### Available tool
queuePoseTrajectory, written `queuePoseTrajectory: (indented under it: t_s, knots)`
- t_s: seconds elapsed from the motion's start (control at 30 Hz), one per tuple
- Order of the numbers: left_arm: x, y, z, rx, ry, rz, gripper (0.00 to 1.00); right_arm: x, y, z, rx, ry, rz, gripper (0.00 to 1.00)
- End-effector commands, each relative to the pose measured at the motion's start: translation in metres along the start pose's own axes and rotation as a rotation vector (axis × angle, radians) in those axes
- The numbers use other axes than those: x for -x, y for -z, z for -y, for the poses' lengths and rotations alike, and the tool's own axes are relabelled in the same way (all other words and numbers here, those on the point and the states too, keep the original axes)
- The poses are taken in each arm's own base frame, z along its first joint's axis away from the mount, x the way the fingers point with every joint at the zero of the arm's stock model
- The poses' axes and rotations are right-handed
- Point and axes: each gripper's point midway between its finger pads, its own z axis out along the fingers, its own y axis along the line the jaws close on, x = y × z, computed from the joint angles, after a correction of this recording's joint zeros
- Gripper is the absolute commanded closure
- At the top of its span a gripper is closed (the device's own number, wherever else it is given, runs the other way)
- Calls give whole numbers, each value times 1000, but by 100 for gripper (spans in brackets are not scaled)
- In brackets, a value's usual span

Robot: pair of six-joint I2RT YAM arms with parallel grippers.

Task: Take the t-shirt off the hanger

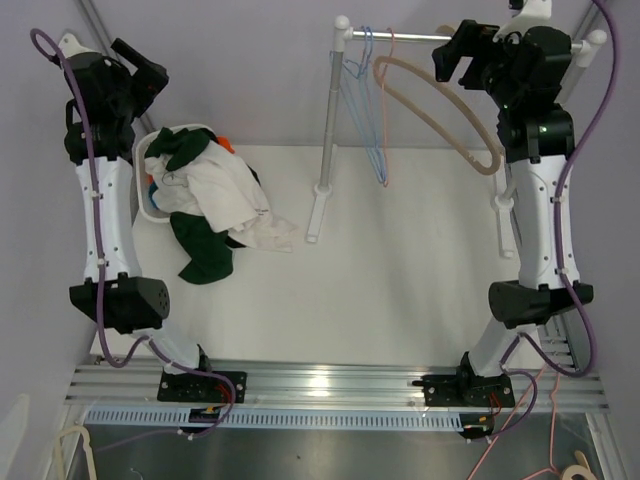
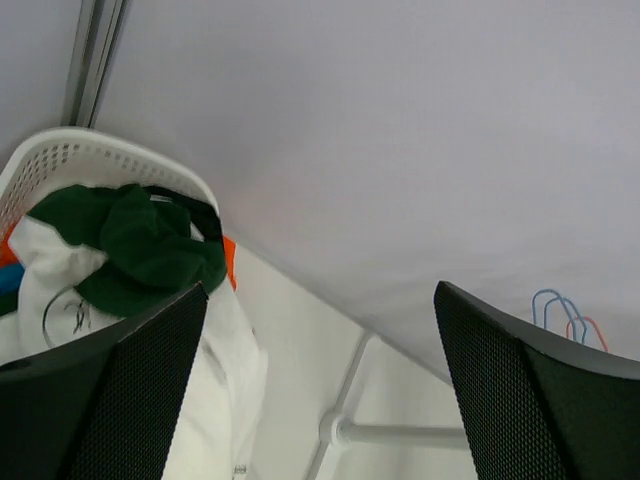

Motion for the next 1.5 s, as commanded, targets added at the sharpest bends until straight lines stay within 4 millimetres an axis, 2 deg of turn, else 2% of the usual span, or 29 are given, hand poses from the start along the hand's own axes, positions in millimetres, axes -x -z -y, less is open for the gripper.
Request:
queuePoseTrajectory:
  t_s: [0.0,0.07,0.1,0.13,0.17,0.2,0.23,0.27,0.3,0.33,0.4,0.43,0.5,0.53,0.63,0.67,0.73,0.77,0.8,0.87,0.9,1.07,1.17,1.23,1.4,1.43,1.47]
  knots:
    - [-35,24,-22,150,-10,-103,0,21,37,1,-49,22,39,1]
    - [-56,35,-17,152,5,-157,0,18,56,8,-99,10,30,1]
    - [-84,42,-28,182,1,-224,1,17,63,8,-106,0,27,0]
    - [-100,48,-18,165,-11,-258,0,16,68,8,-106,-4,28,1]
    - [-112,53,-18,171,-23,-281,1,1,71,9,-108,-14,-5,1]
    - [-140,59,-36,221,-45,-334,0,11,89,4,-97,-26,26,1]
    - [-165,69,-23,192,-80,-383,0,9,95,3,-92,-33,27,1]
    - [-185,74,-31,215,-104,-424,0,7,101,0,-85,-41,24,1]
    - [-194,81,-35,240,-129,-440,0,5,111,-4,-66,-46,20,1]
    - [-219,91,-39,254,-167,-493,1,3,116,-6,-60,-58,17,0]
    - [-234,100,-44,294,-155,-521,0,-4,122,-10,-37,-66,0,1]
    - [-256,106,-51,315,-144,-570,0,0,131,-14,-26,-69,13,1]
    - [-267,107,-53,331,-128,-575,1,-1,137,-17,-13,-76,14,1]
    - [-283,107,-59,349,-138,-586,0,-3,143,-21,7,-81,14,0]
    - [-307,104,-64,401,-139,-582,1,-7,153,-28,45,-89,14,0]
    - [-324,102,-74,446,-159,-610,1,-8,155,-29,53,-92,12,1]
    - [-341,101,-81,528,-151,-612,0,-11,159,-31,61,-94,7,1]
    - [-341,99,-83,565,-175,-601,0,-12,163,-33,70,-92,4,1]
    - [-361,91,-95,610,-215,-633,1,-12,166,-34,74,-93,7,0]
    - [-374,82,-98,641,-251,-653,0,-13,172,-37,90,-92,2,0]
    - [-388,73,-105,664,-286,-679,0,-13,175,-38,97,-91,4,1]
    - [-401,60,-115,686,-345,-666,1,-15,184,-40,107,-69,2,1]
    - [-394,56,-120,701,-380,-629,1,-19,187,-40,110,-54,-5,1]
    - [-383,56,-126,752,-396,-603,1,-21,187,-40,115,-48,-9,1]
    - [-384,49,-149,830,-440,-624,1,-28,186,-46,158,-56,-23,1]
    - [-382,48,-155,851,-465,-621,16,-29,186,-49,176,-58,-21,0]
    - [-379,48,-157,875,-492,-622,1,-30,187,-51,185,-63,-22,1]
